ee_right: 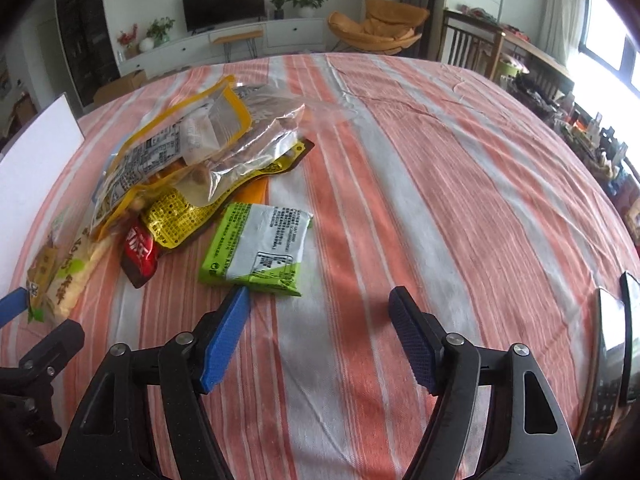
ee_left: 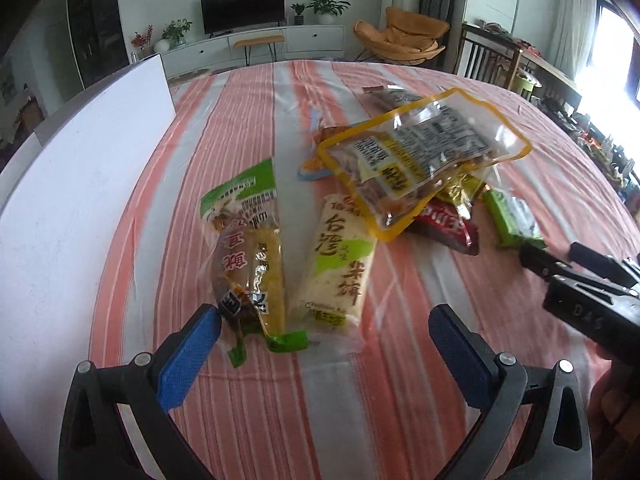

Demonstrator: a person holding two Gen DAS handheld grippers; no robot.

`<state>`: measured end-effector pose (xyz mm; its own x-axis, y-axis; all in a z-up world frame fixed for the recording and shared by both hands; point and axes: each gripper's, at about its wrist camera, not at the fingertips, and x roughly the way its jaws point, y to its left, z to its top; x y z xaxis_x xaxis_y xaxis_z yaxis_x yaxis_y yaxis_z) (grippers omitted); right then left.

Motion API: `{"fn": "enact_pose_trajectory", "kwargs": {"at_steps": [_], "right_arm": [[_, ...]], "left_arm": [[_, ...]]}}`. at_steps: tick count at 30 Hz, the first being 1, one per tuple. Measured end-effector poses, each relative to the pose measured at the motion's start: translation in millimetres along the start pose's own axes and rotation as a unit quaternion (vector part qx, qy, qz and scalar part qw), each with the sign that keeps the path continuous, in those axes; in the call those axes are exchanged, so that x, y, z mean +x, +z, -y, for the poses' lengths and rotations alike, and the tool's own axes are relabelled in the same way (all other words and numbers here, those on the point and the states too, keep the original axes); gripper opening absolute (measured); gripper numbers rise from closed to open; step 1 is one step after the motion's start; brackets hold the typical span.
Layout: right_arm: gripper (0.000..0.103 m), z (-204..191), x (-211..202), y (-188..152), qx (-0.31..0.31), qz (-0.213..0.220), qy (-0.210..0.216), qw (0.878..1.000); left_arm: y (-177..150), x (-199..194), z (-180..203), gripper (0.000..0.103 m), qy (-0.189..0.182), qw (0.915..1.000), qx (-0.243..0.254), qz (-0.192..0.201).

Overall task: Organize snacks
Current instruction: 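Bring both open tools back over the snack pile, then move the left tool toward the green-labelled brown snack bag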

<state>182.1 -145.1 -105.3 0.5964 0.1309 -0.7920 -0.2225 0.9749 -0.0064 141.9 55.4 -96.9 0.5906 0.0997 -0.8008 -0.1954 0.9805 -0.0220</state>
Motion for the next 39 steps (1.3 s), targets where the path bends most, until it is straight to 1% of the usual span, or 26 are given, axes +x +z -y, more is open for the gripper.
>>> {"fn": "enact_pose_trajectory", "kwargs": {"at_steps": [2,5,8,39], "right_arm": [[0.087,1.6,1.9,-1.0,0.006,0.002,-0.008,1.000],[0.088,3.5,2.3,-0.8,0.012,0.000,-0.006,1.000],[0.090,4.6,1.9,-0.5,0.015,-0.002,-0.004,1.000],[0.090,5.1,1.7,0.2,0.017,-0.002,-0.003,1.000]], "left_arm": [[-2.7,6.5,-1.2,0.102,0.005,1.0000,-0.004,-0.007],[-2.5,10.7,-4.9,0.102,0.007,0.9998,-0.013,-0.009],[-3.2,9.7,-5.9,0.103,0.011,0.9999,-0.007,-0.010],[-3.1,5.9,-4.2,0.103,0.010,0.9999,-0.007,-0.007]]}}
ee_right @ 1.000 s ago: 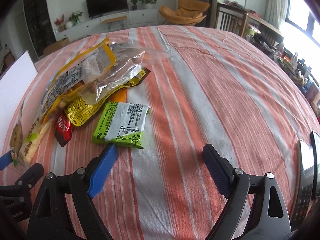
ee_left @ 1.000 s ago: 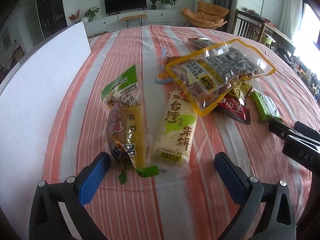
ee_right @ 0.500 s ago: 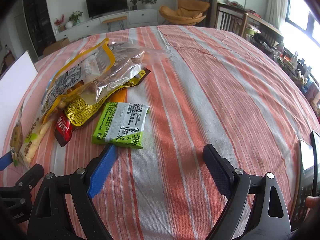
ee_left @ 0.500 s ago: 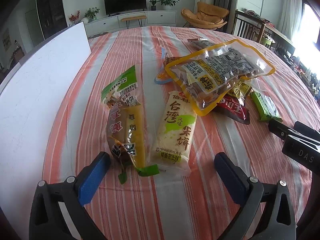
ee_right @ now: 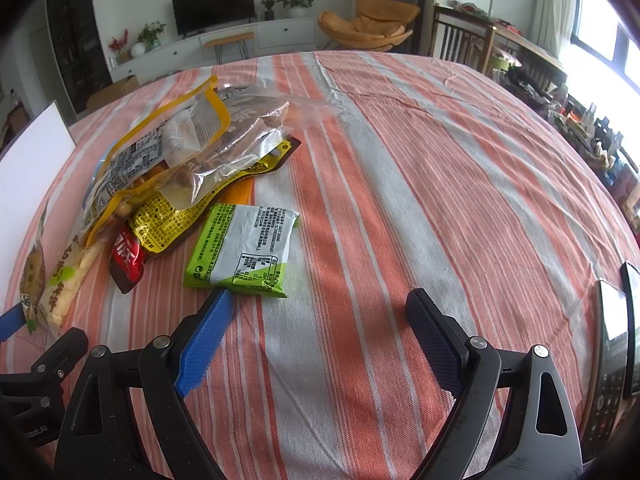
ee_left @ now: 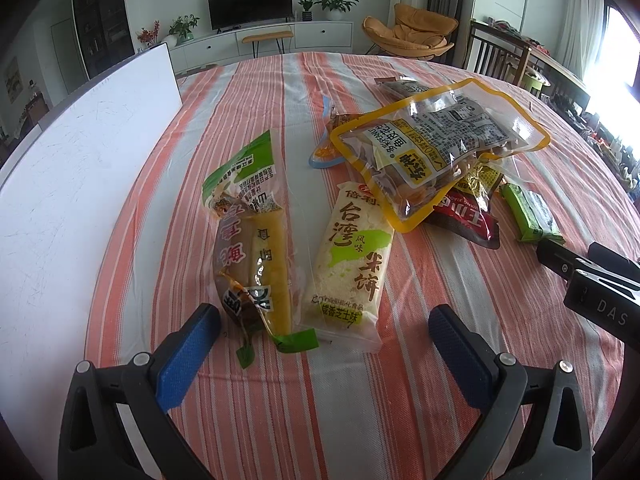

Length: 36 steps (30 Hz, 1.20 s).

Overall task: Organize snacks
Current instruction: 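Move the left tool toward the green-labelled brown snack bag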

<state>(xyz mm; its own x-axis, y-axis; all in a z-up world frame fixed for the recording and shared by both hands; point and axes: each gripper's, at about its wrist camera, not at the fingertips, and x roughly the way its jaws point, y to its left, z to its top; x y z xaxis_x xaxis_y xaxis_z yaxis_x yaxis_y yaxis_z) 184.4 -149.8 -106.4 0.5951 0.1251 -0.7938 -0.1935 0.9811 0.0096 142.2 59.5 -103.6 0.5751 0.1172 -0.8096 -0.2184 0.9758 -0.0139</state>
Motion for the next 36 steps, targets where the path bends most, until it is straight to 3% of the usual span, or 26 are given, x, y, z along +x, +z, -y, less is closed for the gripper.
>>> {"fn": "enact_pose_trajectory", "kwargs": {"at_steps": [30,36], "right_arm": [[0.090,0.2,0.2,-0.4,0.000,0.000,0.000,1.000],[0.090,0.3,0.2,-0.5,0.000,0.000,0.000,1.000]], "left_arm": [[0.1,0.0,-0.1,0.103,-0.003,1.0000,0.002,-0.001],[9.5,-19.3,-13.1,0.102,-0.047,0.9986,0.014,-0.020]]}}
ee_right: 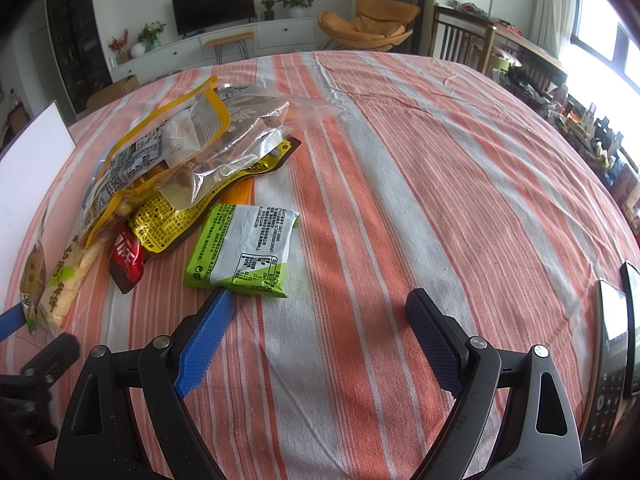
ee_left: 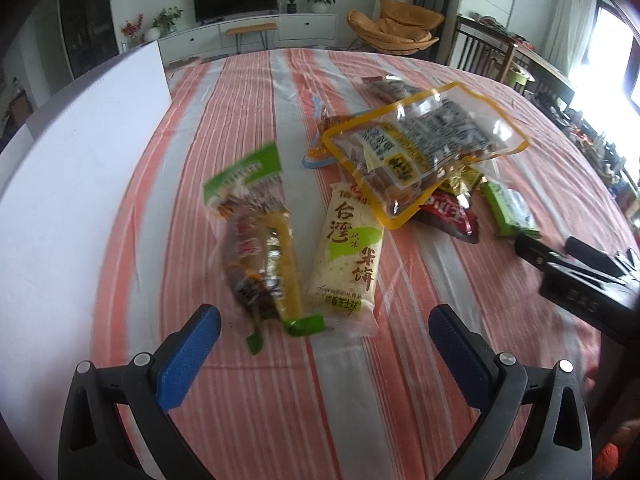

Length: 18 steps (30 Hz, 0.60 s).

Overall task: Organize snacks
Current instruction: 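Move the left tool toward the green-labelled brown snack bag, then lower the left tool around the green-labelled bag while the right tool moves toward the pile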

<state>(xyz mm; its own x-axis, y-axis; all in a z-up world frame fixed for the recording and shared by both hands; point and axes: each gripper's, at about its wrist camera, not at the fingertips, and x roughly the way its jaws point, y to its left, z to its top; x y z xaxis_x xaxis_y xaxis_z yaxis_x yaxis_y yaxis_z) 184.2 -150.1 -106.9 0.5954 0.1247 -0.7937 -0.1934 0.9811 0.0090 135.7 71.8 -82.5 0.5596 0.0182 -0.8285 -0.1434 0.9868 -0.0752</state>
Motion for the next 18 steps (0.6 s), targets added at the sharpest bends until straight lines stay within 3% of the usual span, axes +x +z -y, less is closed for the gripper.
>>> {"fn": "enact_pose_trajectory", "kwargs": {"at_steps": [2,5,7,11,14,18], "right_arm": [[0.090,0.0,0.0,0.0,0.000,0.000,0.000,1.000],[0.090,-0.1,0.0,0.0,0.000,0.000,0.000,1.000],[0.091,-0.3,0.0,0.1,0.004,0.000,-0.001,1.000],[0.091,2.1,-0.3,0.2,0.005,0.000,0.001,1.000],[0.091,2.3,-0.6,-0.3,0.004,0.000,0.000,1.000],[0.091,2.0,-0.6,-0.3,0.004,0.000,-0.001,1.000]], "left_arm": [[11.4,-9.0,0.1,0.103,-0.002,0.9996,0.029,-0.005],[42.9,-9.3,-3.1,0.102,0.049,0.9956,0.075,-0.026],[60.9,-3.7,-17.8,0.102,0.049,0.9967,0.050,-0.042],[70.4,22.5,-49.4,0.101,0.007,0.9960,-0.039,-0.080],[64.2,41.7,-46.7,0.098,0.002,0.9942,-0.044,-0.098],[63.0,44.5,-44.9,0.098,0.012,0.9956,-0.048,-0.080]]}}
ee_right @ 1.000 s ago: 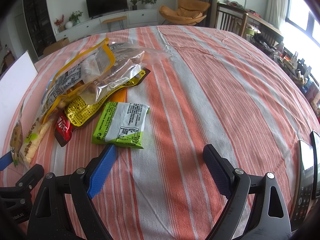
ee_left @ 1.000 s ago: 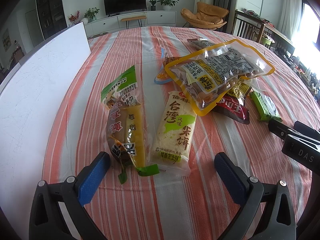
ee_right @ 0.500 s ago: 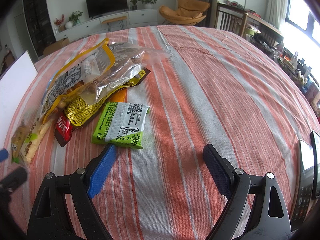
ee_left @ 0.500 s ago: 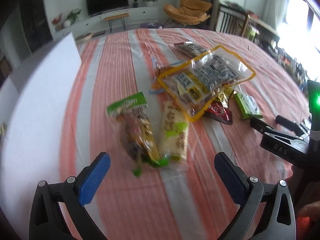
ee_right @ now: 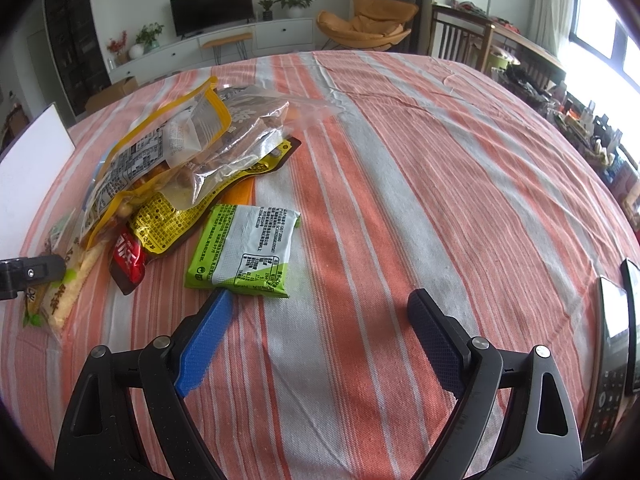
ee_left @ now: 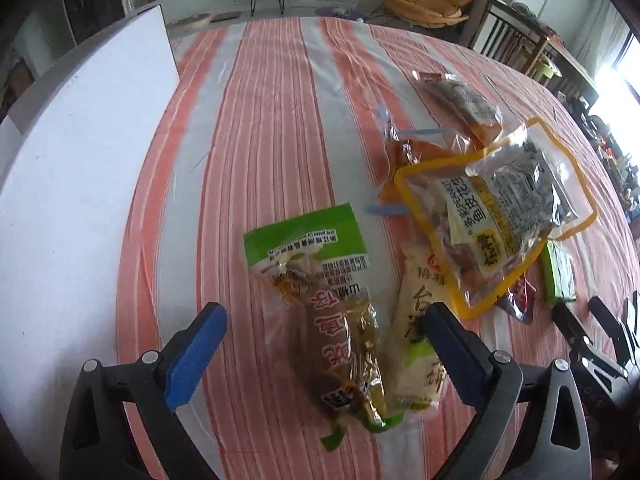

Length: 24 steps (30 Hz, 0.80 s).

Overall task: Organize snacks
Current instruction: 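Lower the left tool around the green-labelled bag while the right tool moves toward the pile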

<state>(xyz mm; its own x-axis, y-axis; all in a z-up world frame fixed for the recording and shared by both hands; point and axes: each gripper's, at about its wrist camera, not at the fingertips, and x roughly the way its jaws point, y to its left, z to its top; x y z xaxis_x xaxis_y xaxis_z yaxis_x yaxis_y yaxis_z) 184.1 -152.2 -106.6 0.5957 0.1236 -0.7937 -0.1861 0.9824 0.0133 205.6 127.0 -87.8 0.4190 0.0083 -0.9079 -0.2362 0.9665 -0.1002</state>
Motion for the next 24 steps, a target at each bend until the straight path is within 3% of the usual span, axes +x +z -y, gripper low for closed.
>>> {"fn": "enact_pose_trajectory", "kwargs": {"at_steps": [11,13,23,24], "right_arm": [[0.091,0.0,0.2,-0.1,0.000,0.000,0.000,1.000],[0.091,0.3,0.1,-0.1,0.000,0.000,0.000,1.000],[0.091,0.0,0.3,-0.1,0.000,0.000,0.000,1.000],[0.091,0.0,0.3,-0.1,0.000,0.000,0.000,1.000]], "left_arm": [[0.0,-14.2,-15.1,0.095,0.012,0.9995,-0.023,0.015],[-0.7,-12.5,-19.2,0.087,0.011,0.9994,-0.029,0.012],[-2.0,-3.7,-12.9,0.076,0.010,0.9999,-0.002,-0.001],[-2.0,-1.8,-10.8,0.069,0.011,0.9999,0.003,-0.003]]}}
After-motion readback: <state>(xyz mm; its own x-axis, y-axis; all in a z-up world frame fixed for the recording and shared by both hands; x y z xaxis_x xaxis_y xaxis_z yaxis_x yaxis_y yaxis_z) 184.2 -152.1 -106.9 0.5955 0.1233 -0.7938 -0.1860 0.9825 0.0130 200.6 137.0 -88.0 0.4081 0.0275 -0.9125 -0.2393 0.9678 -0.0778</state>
